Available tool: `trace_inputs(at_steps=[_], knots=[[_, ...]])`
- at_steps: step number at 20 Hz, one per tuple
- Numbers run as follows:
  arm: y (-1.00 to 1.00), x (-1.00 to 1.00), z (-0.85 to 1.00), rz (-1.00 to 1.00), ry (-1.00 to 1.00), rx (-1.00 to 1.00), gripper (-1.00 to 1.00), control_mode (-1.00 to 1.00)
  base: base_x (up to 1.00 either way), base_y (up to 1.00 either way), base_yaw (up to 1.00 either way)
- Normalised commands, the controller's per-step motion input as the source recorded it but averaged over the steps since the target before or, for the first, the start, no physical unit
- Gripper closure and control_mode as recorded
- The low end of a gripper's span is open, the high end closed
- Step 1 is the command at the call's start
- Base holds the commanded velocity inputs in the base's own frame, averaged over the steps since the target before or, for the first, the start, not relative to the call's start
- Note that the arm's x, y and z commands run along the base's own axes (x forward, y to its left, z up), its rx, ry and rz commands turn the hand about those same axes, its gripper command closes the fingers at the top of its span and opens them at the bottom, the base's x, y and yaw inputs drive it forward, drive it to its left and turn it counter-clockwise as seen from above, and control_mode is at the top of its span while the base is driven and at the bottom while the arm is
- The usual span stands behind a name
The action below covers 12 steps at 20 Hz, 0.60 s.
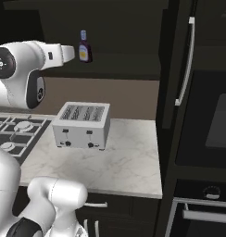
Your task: Take 2 condiments from the cabinet and move them on the counter near the stove.Make sure the condiments are lined up with each other, next to each other.
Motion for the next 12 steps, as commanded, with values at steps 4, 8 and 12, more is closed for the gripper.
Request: trace_inputs(at_steps=[4,8,12], knots=[[0.00,0.34,0.00,0.00,0.05,0.00,-1.00,-1.00,0.00,0.00,0.00],[0.00,0.31,0.00,0.00,0.01,0.00,-1.00,-1.00,0.00,0.00,0.00],[-0.02,0.23,0.00,0.00,0.00,0.00,-1.00,-1.00,0.00,0.00,0.00]])
